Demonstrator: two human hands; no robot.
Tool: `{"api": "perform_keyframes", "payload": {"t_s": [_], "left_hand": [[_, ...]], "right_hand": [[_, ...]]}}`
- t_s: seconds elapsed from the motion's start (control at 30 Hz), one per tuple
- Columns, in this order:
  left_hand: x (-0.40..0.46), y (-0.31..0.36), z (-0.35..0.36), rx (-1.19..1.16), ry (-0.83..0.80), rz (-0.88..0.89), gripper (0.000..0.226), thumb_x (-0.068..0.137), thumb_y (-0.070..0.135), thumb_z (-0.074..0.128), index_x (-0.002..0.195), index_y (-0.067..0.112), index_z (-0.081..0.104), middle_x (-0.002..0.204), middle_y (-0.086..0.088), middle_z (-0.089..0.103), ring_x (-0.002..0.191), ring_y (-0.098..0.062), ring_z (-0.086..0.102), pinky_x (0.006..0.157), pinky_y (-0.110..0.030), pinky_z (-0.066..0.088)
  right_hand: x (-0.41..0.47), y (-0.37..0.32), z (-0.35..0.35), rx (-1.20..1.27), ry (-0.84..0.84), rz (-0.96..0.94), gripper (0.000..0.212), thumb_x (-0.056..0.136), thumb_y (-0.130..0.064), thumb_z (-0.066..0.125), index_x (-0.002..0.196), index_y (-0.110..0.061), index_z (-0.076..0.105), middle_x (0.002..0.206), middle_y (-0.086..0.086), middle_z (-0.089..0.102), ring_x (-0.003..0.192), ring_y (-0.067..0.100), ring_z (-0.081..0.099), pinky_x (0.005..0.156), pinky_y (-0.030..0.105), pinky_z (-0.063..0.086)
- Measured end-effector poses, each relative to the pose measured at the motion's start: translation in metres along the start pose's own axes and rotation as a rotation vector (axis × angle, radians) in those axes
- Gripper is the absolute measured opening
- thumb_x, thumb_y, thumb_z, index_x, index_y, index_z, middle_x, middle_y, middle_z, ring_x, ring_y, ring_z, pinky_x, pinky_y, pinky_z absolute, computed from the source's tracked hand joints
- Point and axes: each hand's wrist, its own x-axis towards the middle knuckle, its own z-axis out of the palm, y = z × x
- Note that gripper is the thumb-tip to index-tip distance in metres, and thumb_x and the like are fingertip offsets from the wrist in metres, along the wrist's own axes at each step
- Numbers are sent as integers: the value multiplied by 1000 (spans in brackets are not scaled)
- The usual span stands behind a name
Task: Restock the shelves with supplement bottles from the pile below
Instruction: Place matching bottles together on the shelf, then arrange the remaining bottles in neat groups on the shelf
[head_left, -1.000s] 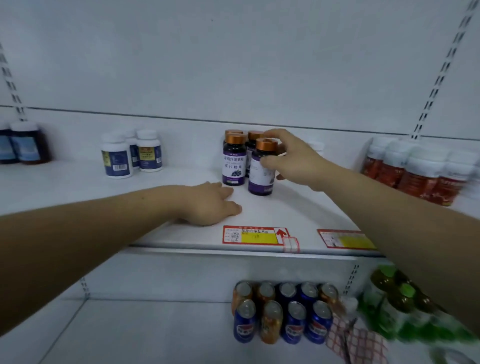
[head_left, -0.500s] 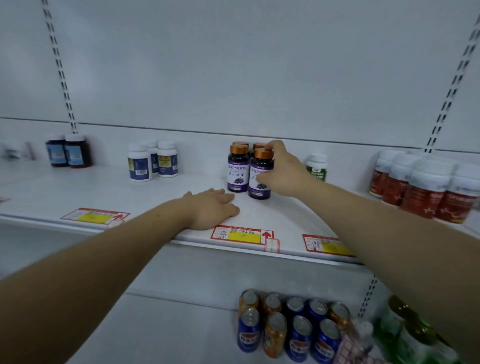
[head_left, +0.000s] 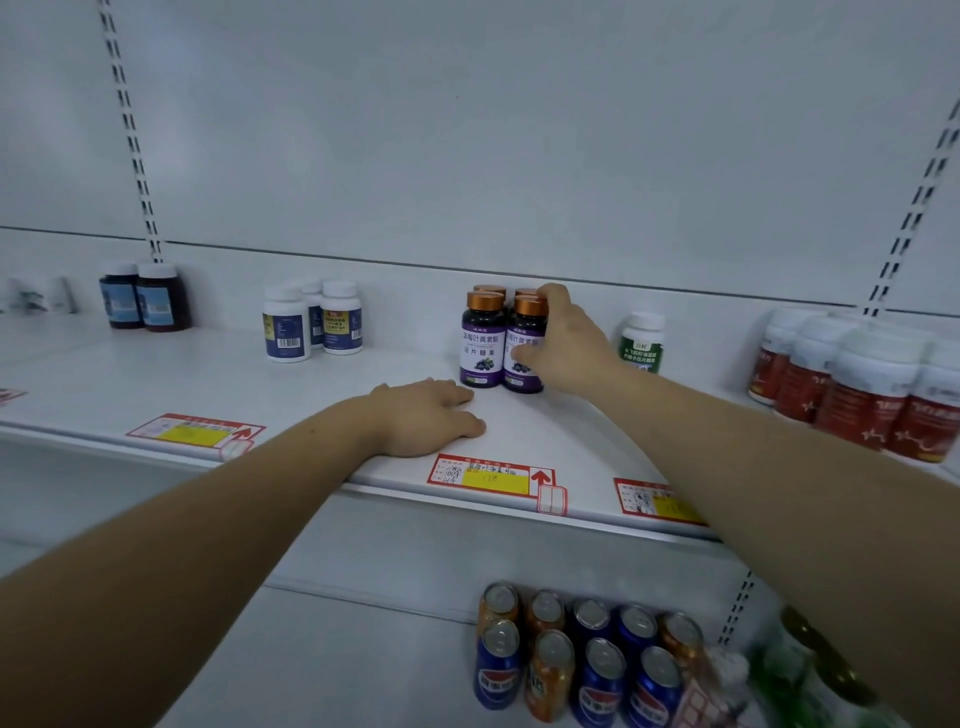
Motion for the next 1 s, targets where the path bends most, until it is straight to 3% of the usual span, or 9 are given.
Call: {"api": "perform_keyframes", "payload": {"t_s": [0.23, 0.43, 0.5, 0.63, 1.0], "left_hand": [[-6, -18, -27, -206, 31, 25, 58, 91, 50, 50, 144, 31, 34, 153, 3, 29, 138, -19, 30, 111, -34, 22], [-40, -92, -66, -91, 226, 3, 56, 88, 49, 56, 139, 31, 41, 143, 2, 44, 123, -18, 45, 97, -25, 32], [-60, -126, -79, -58, 262, 14, 48, 90, 43, 57, 134, 28, 46, 139, 0, 48, 116, -19, 48, 91, -24, 33], [-105, -209, -104, -54, 293, -97, 61, 89, 47, 55, 143, 28, 35, 150, 1, 35, 133, -19, 39, 106, -29, 30], [-257, -443, -138, -31, 377, -392, 61, 88, 52, 53, 142, 30, 35, 152, 5, 32, 135, -17, 35, 106, -30, 29]], "right_hand": [[1, -30, -25, -137, 67, -8, 70, 86, -45, 60, 145, -19, 31, 143, 8, 33, 132, 27, 36, 100, 35, 36], [17, -110, -7, -219, -14, -97, 72, 90, -50, 53, 148, -17, 28, 151, 6, 28, 138, 26, 29, 106, 35, 30], [21, -146, 12, -213, -36, -126, 71, 90, -51, 53, 148, -18, 28, 151, 7, 30, 137, 26, 29, 107, 35, 30], [29, -230, 63, -195, -98, -175, 71, 89, -52, 52, 148, -19, 29, 151, 6, 31, 137, 26, 31, 107, 36, 31], [27, -483, 232, -71, -289, -461, 73, 90, -53, 51, 149, -18, 27, 154, 6, 28, 139, 25, 30, 107, 35, 30]]}}
